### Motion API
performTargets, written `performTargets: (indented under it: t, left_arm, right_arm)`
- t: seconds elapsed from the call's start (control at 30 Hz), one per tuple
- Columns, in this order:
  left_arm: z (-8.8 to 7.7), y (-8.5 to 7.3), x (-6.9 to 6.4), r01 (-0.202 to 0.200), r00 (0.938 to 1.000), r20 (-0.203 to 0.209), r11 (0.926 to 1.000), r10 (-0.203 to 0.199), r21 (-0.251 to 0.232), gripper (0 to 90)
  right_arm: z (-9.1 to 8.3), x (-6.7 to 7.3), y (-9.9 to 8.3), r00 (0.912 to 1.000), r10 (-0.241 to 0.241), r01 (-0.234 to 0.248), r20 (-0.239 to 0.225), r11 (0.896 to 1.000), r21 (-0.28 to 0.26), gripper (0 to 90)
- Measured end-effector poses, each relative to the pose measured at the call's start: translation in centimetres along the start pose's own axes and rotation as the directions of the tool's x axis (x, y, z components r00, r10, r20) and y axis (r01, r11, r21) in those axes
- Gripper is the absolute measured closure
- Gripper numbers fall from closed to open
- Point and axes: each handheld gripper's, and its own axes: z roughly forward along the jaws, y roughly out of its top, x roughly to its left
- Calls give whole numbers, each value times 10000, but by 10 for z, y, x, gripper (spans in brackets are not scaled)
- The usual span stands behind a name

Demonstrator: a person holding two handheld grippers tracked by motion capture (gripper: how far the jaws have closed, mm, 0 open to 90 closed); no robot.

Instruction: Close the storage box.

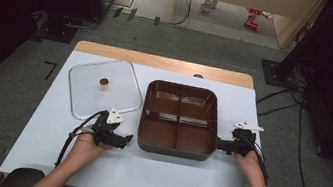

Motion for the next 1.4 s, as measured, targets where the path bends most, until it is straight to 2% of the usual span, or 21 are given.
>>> performTargets:
  t: [0.23, 0.33, 0.4, 0.5, 0.53, 0.57, 0.6, 0.77, 0.9, 0.97, 1.4]
  left_arm:
    - [-1, 1, 2, -89, 9999, 101, 9999, 88, 98, 164]
    - [-3, 2, 3, -20, 10000, 69, 9998, 19, 180, 234]
    - [-4, 7, 7, -56, 9997, 232, 9982, 42, 599, 252]
    - [-5, 9, 9, -4, 9991, 426, 9971, -28, 759, 253]
    - [-8, 10, 11, 195, 9976, 645, 9971, -243, 742, 307]
    - [-8, 10, 11, 195, 9976, 645, 9971, -243, 742, 311]
    - [-10, 11, 13, 355, 9960, 791, 9970, -409, 685, 304]
    - [-17, 18, 18, 204, 9966, 792, 9983, -246, 543, 313]
    - [-21, 20, 21, 197, 9952, 952, 9988, -240, 457, 362]
    - [-24, 23, 23, 105, 9970, 762, 9990, -138, 444, 347]
    - [-24, 32, 46, 513, 9968, 605, 9984, -528, 253, 345]
  right_arm:
    - [0, 0, 0, 10000, -9, 9, 1, 10000, -1, 0]
    - [0, 0, 0, 10000, -9, 9, -1, 10000, 1, 0]
    - [0, 0, 0, 10000, -3, 3, -1, 10000, -4, 0]
    - [0, 0, 0, 10000, -1, 1, -1, 10000, -3, 0]
    - [0, 0, 0, 10000, -8, 8, -2, 10000, 0, 0]
    - [0, 0, 0, 10000, -8, 8, -2, 10000, 0, 0]
    - [0, 0, 0, 10000, -7, 7, -2, 10000, 0, 0]
    - [0, 0, 0, 10000, -9, 9, -3, 10000, -7, 0]
    - [0, 0, 0, 10000, -5, 5, -1, 10000, 0, 0]
    - [0, 0, 0, 10000, -6, 6, 0, 10000, -2, 0]
    - [0, 0, 0, 10000, -9, 9, 2, 10000, -3, 0]
